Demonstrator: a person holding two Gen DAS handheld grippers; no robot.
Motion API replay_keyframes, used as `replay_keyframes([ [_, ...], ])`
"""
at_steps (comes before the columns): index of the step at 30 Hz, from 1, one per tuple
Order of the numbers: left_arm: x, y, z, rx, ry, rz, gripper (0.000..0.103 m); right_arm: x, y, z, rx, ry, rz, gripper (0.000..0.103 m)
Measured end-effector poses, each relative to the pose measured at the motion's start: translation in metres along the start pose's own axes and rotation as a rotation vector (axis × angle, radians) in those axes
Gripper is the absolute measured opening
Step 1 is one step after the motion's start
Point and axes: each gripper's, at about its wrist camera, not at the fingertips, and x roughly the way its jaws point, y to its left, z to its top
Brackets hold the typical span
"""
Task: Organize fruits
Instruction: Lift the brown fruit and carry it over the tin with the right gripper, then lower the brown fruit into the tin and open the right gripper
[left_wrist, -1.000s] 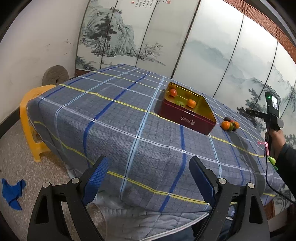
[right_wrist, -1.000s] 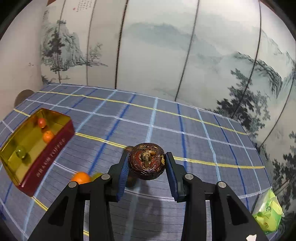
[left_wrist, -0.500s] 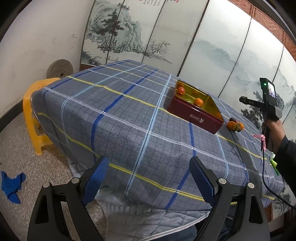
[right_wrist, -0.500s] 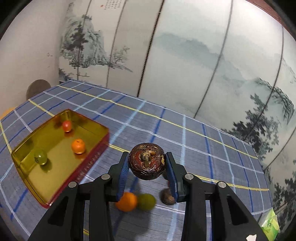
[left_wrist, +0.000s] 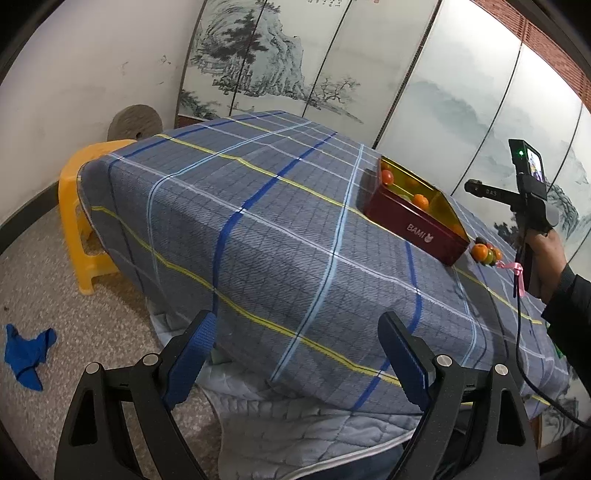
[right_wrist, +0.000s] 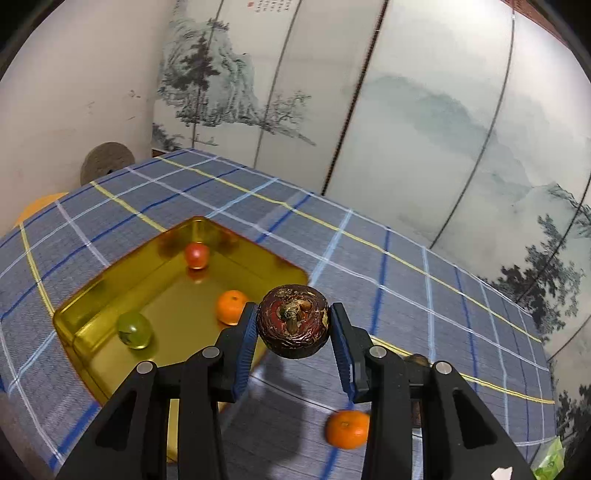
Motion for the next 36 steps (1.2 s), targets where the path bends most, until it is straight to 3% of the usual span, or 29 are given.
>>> replay_keyframes([
  [15, 0.0, 0.001, 0.003, 0.011, 0.01, 0.015, 0.089, 0.014, 0.05, -0.003, -0.039, 0.027, 0.078, 0.035],
  [36, 0.008, -0.003, 0.0, 0.022, 0.034, 0.027, 0.089, 0.031, 0.083, -0.03, -0.079, 0.08, 0.132, 0.036],
])
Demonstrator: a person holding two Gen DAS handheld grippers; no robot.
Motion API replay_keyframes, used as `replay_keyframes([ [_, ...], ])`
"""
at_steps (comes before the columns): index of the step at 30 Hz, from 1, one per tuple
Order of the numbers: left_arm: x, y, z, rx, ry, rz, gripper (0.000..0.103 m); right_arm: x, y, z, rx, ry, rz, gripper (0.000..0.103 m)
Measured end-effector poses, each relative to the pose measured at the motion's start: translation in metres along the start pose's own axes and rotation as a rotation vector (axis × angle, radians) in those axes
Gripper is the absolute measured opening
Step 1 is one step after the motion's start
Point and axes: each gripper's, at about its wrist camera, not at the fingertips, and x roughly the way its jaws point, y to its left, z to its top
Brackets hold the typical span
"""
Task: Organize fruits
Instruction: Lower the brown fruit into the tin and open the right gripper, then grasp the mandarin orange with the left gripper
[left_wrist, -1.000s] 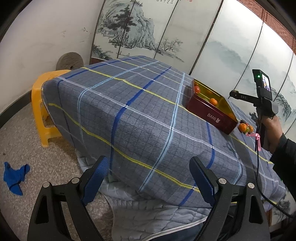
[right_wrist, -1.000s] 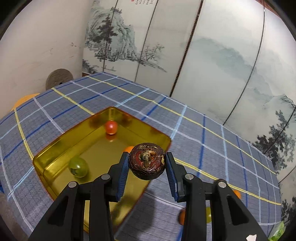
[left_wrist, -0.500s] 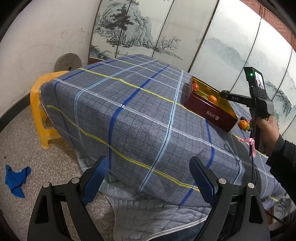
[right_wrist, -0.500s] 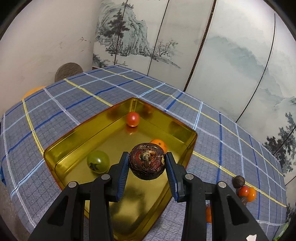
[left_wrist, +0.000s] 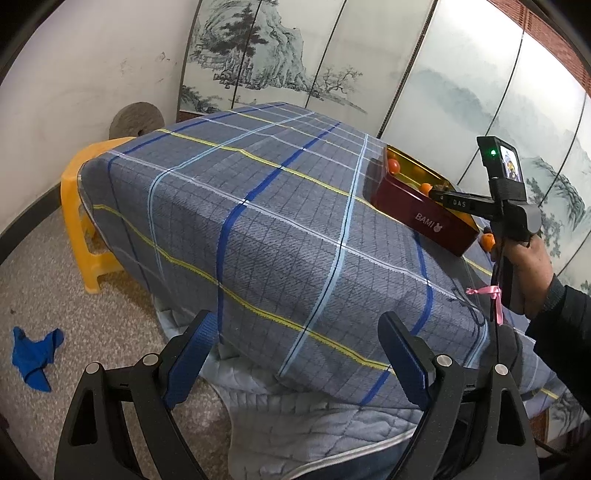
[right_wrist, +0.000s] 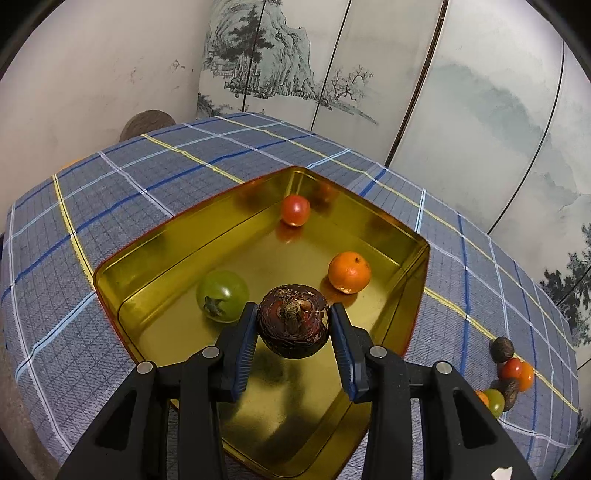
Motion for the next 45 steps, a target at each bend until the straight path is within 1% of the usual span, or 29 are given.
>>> replay_keyframes([
  [17, 0.004, -0.003, -0.003, 0.011, 0.014, 0.005, 0.089, 0.01, -0.013, -0.004, 0.078, 0.008, 0.022, 0.036],
  [23, 0.004, -0.003, -0.004, 0.012, 0.018, 0.009, 0.089, 0.015, -0.018, -0.007, 0.119, 0.009, 0.043, 0.037],
  [29, 0.001, -0.008, -0.004, 0.025, 0.023, 0.021, 0.089, 0.016, -0.019, -0.008, 0.121, -0.001, 0.054, 0.038],
  [31, 0.0, -0.011, -0.004, 0.035, 0.024, 0.026, 0.089, 0.015, -0.019, -0.009, 0.123, -0.01, 0.062, 0.043],
  [32, -0.001, -0.013, -0.003, 0.04, 0.024, 0.029, 0.089, 0.014, -0.02, -0.009, 0.126, -0.018, 0.067, 0.052],
  [33, -0.001, -0.014, -0.003, 0.046, 0.025, 0.032, 0.089, 0.012, -0.02, -0.009, 0.132, -0.029, 0.075, 0.069],
  [34, -0.002, -0.017, -0.003, 0.052, 0.026, 0.035, 0.089, 0.01, -0.021, -0.009, 0.135, -0.041, 0.085, 0.082],
  [35, -0.003, -0.018, -0.003, 0.059, 0.027, 0.038, 0.089, 0.008, -0.021, -0.01, 0.134, -0.05, 0.09, 0.09],
  [38, -0.001, -0.028, 0.0, 0.085, 0.027, 0.047, 0.089, -0.011, -0.023, -0.013, 0.118, -0.131, 0.128, 0.09],
  [40, 0.0, -0.035, 0.003, 0.11, 0.021, 0.053, 0.089, -0.03, -0.032, -0.016, 0.116, -0.198, 0.11, 0.094],
  [41, 0.002, -0.039, 0.005, 0.12, 0.02, 0.052, 0.089, -0.036, -0.039, -0.018, 0.123, -0.218, 0.097, 0.098],
  [42, 0.004, -0.044, 0.008, 0.132, 0.018, 0.049, 0.089, -0.042, -0.051, -0.021, 0.141, -0.237, 0.08, 0.099],
  [45, 0.008, -0.063, 0.019, 0.172, 0.002, 0.034, 0.089, -0.053, -0.107, -0.037, 0.252, -0.263, 0.029, 0.101],
])
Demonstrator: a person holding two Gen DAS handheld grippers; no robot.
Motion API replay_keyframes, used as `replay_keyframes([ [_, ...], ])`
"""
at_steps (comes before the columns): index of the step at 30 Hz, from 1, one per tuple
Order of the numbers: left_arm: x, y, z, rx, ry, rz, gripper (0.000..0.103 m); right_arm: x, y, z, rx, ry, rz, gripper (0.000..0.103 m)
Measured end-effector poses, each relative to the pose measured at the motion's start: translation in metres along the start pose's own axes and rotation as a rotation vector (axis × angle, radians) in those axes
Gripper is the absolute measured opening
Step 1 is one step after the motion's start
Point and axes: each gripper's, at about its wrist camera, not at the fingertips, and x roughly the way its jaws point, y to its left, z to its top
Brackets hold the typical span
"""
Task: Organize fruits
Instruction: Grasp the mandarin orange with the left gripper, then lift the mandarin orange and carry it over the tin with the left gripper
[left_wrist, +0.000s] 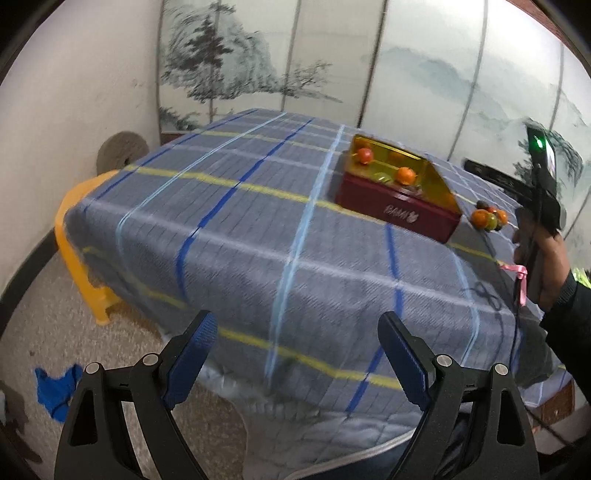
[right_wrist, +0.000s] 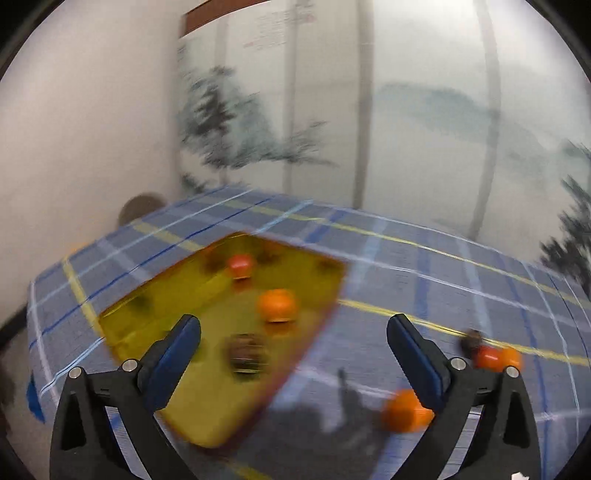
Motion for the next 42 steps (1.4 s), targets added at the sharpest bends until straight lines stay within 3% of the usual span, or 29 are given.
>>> replay_keyframes([
  [5, 0.011, -0.048, 0.033, 0.098, -0.032, -0.058, 0.089, -0.014, -0.139, -0.025, 0.208, 0.025, -0.252, 0.102],
  [8, 0.019, -0.094, 0.057, 0.184, -0.045, -0.133, 0.089, -0.031, -0.22, -0.049, 0.366, 0.042, -0.367, 0.102],
  [12, 0.033, -0.165, 0.082, 0.293, -0.056, -0.249, 0.089, -0.063, -0.299, -0.08, 0.6, 0.01, -0.402, 0.103],
  [15, 0.052, -0.216, 0.094, 0.346, -0.039, -0.311, 0.089, -0.074, -0.339, -0.104, 0.796, -0.004, -0.342, 0.103],
  [18, 0.079, -0.262, 0.102, 0.39, -0.026, -0.334, 0.089, -0.075, -0.352, -0.117, 0.903, -0.017, -0.315, 0.103],
  [22, 0.12, -0.304, 0.106, 0.447, -0.031, -0.308, 0.087, -0.068, -0.348, -0.109, 0.871, -0.008, -0.278, 0.103],
  [24, 0.141, -0.314, 0.108, 0.457, -0.007, -0.296, 0.081, -0.066, -0.349, -0.11, 0.876, 0.003, -0.268, 0.103],
  [29, 0.181, -0.332, 0.106, 0.476, 0.07, -0.262, 0.057, -0.068, -0.346, -0.113, 0.872, -0.014, -0.246, 0.103],
  [34, 0.199, -0.339, 0.106, 0.486, 0.082, -0.235, 0.053, -0.073, -0.345, -0.112, 0.866, -0.04, -0.24, 0.103],
  [36, 0.207, -0.338, 0.109, 0.487, 0.096, -0.224, 0.033, -0.073, -0.344, -0.112, 0.865, -0.045, -0.238, 0.103],
  [42, 0.212, -0.336, 0.117, 0.479, 0.112, -0.241, 0.031, -0.073, -0.345, -0.112, 0.86, -0.052, -0.229, 0.103],
])
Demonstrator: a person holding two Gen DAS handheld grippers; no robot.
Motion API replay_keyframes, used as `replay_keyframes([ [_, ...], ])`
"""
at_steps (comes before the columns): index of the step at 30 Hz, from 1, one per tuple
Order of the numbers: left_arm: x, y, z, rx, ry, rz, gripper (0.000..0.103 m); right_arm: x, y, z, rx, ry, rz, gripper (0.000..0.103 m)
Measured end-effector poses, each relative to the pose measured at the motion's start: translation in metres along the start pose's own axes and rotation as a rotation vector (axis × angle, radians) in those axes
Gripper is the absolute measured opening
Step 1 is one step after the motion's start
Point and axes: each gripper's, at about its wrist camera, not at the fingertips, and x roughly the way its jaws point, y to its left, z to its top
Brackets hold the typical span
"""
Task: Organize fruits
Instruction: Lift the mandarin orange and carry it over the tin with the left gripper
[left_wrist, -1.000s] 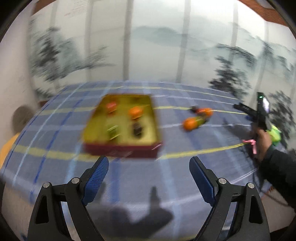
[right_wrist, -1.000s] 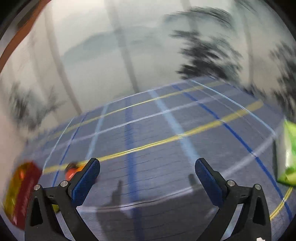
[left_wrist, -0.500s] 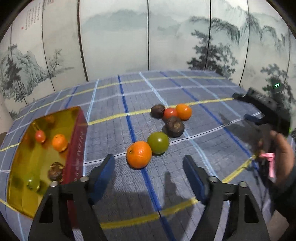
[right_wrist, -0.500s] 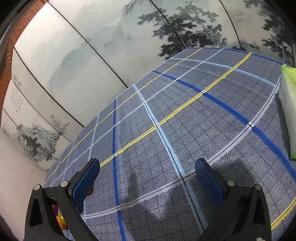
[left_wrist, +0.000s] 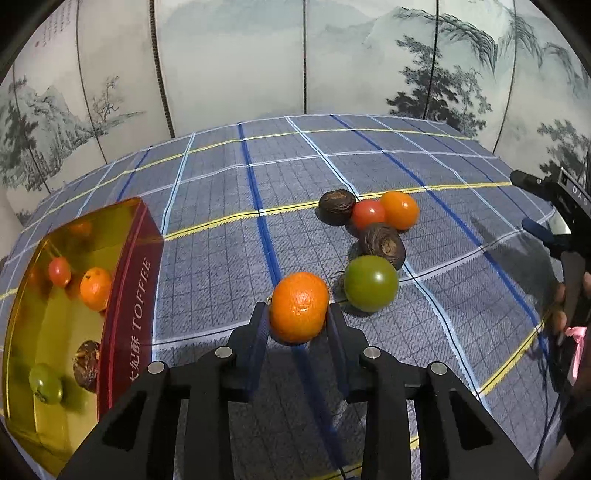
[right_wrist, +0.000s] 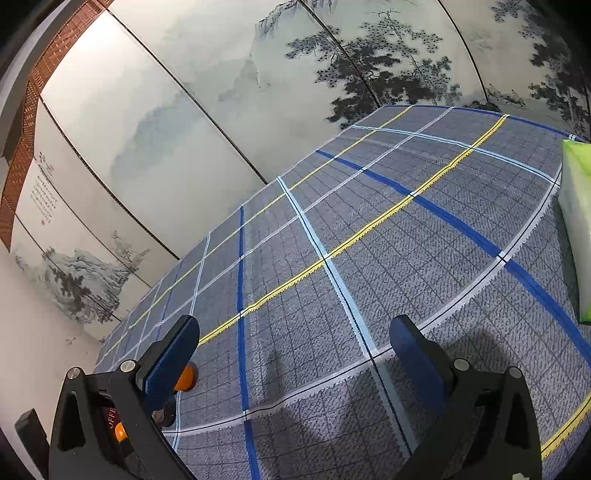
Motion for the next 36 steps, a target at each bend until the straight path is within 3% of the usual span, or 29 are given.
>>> replay_keyframes([
  [9, -0.043, 0.0, 0.01, 0.011, -0.075, 0.031, 0.031, 0.0, 0.0, 0.0, -0.001, -0.001, 0.002, 0.103],
  [15, -0.074, 0.019, 0.014, 0.007, -0.129, 0.1, 0.031, 0.0, 0.0, 0.0, 0.003, -0.001, 0.002, 0.103],
  [22, -0.117, 0.067, 0.005, -0.049, -0.184, 0.173, 0.031, 0.0, -0.002, 0.0, 0.009, 0.007, -0.013, 0.103],
  [29, -0.145, 0.136, -0.012, -0.148, -0.179, 0.265, 0.031, 0.001, -0.002, 0.001, 0.01, 0.009, -0.014, 0.103],
  [36, -0.156, 0.178, -0.029, -0.212, -0.164, 0.326, 0.031, 0.001, -0.002, 0.001, 0.01, 0.009, -0.014, 0.103],
])
